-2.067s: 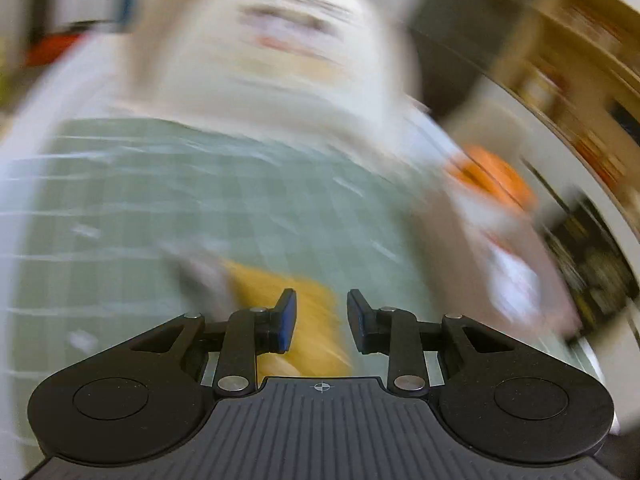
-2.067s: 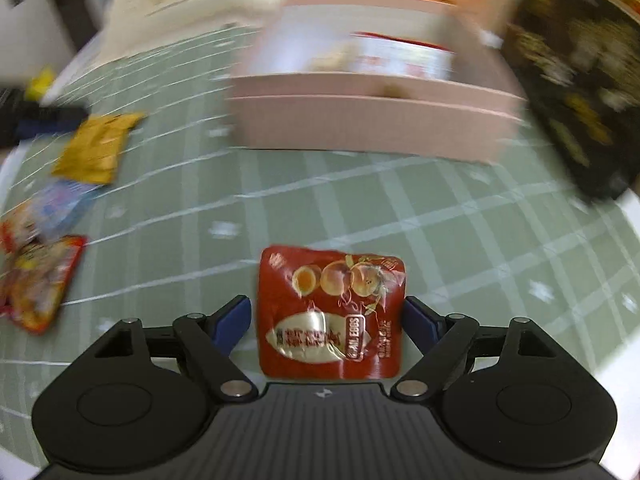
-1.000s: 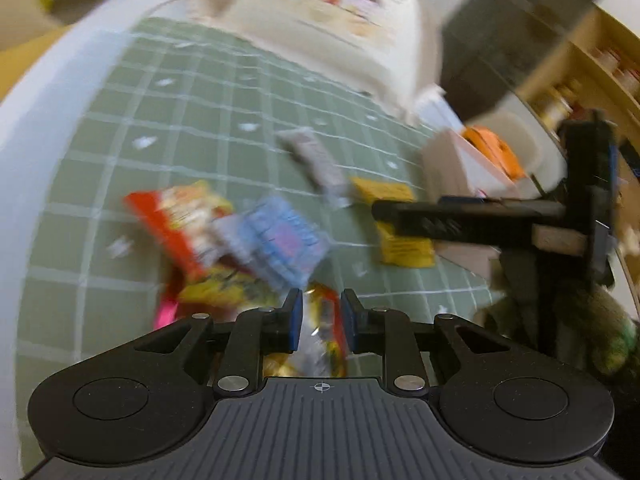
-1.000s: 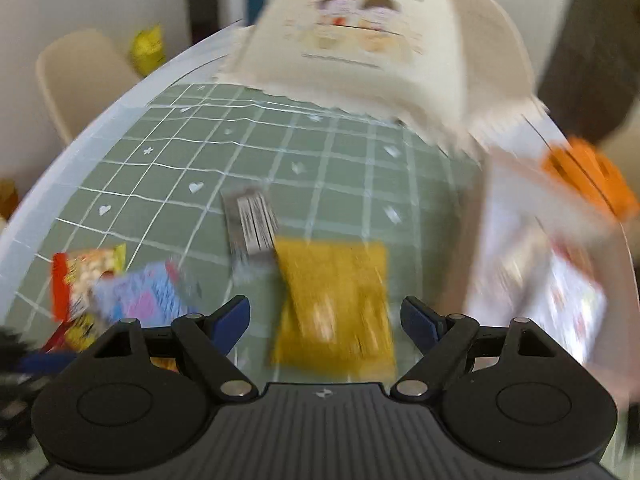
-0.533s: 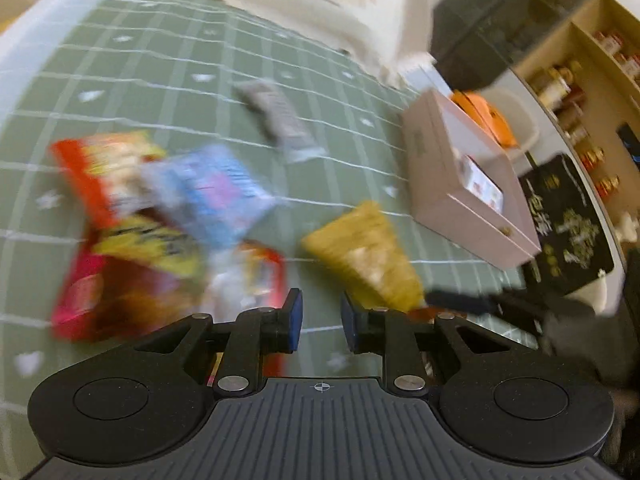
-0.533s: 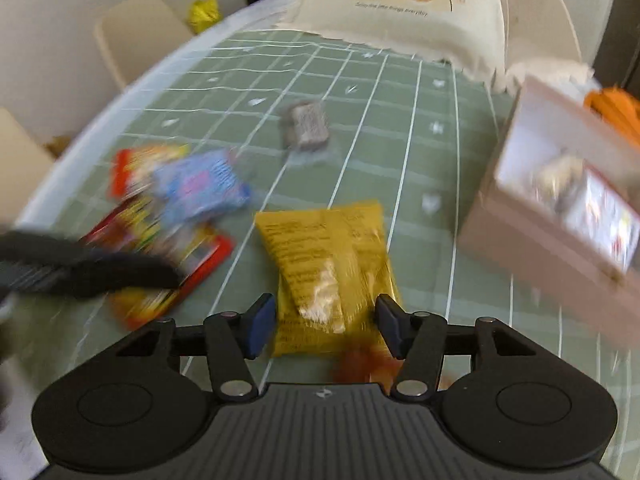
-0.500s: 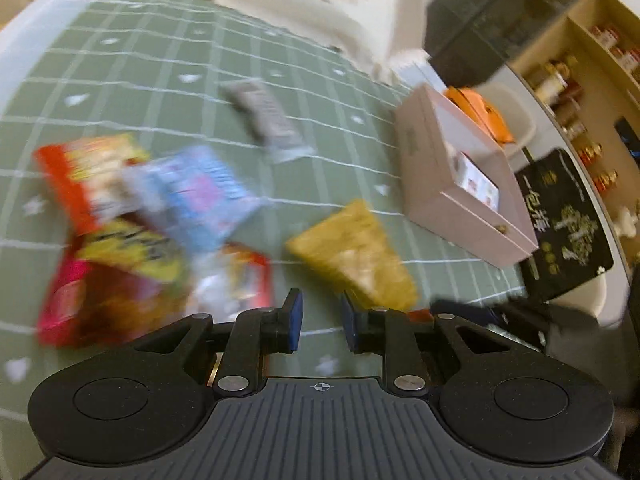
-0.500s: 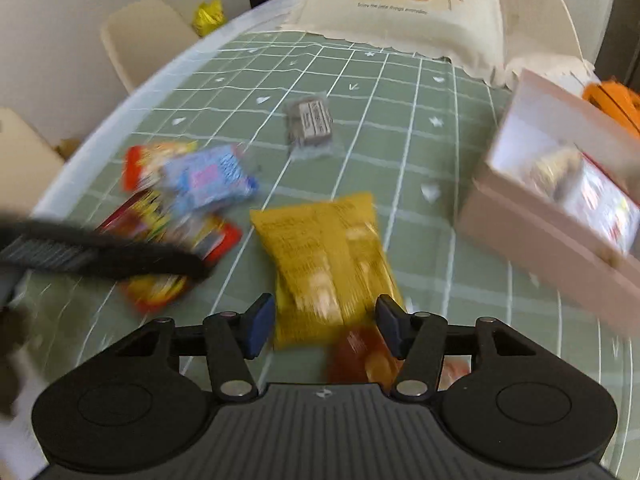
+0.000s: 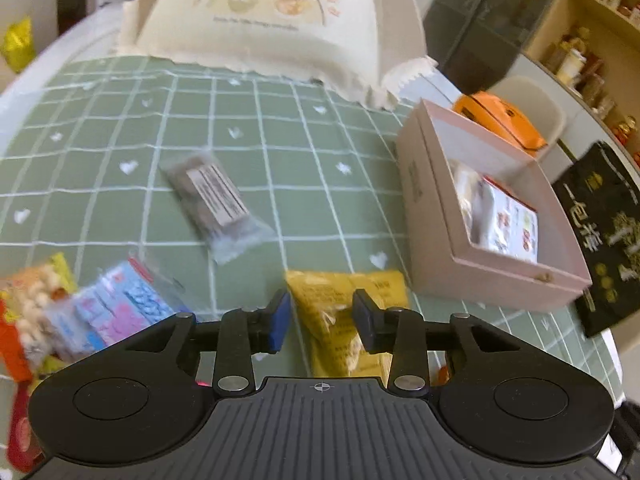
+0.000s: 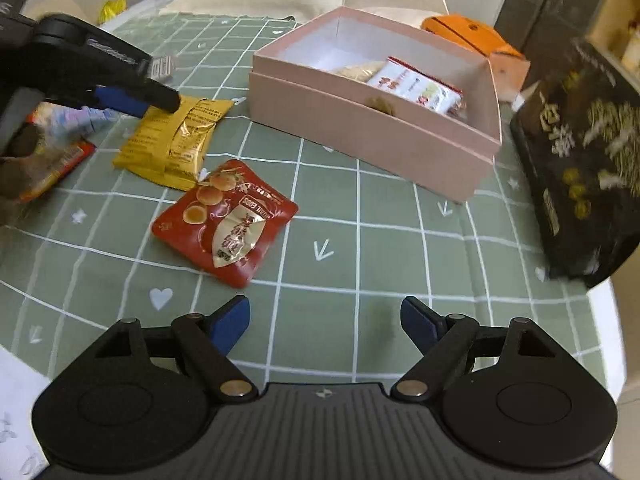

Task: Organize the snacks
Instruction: 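Lower the red pouch onto the table and open the right gripper while the left holds the yellow bag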

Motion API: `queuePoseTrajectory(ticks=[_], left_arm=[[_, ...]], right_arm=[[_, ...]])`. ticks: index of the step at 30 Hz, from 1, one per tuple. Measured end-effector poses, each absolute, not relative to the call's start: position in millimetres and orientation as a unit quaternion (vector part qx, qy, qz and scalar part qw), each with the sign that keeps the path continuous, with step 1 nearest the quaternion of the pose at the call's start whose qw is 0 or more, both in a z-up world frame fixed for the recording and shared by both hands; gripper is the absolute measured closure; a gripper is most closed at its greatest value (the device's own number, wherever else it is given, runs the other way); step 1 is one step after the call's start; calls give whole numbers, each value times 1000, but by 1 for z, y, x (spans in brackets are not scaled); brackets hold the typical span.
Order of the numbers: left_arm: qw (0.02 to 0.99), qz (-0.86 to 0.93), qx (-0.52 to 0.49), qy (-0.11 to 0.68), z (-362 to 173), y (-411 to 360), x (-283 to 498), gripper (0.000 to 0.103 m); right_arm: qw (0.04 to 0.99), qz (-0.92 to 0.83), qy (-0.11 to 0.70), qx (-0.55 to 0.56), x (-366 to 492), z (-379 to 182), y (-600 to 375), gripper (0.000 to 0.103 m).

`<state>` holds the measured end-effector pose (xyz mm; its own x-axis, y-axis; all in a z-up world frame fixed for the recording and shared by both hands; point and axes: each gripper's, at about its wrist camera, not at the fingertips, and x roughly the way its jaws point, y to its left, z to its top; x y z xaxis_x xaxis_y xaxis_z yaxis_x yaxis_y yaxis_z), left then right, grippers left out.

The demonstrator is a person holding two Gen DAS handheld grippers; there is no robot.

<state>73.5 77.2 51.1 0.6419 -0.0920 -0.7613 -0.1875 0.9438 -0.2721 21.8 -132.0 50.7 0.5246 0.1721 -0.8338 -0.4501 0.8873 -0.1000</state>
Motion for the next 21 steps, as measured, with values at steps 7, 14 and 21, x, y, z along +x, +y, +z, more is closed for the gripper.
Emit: queuePoseTrajectory(ticks=[7,14,21], left_arm=[[890,21,-141,433,69,62,44,64],[879,24,-117,461,76,53,37,64],[878,29,-134,459,63,47,49,64]], right_arm=[[848,216,483,-15,44,62,-136,20],[844,198,492,-74,69,47,-71,24],[866,157,465,-98,50,43,-124,32]])
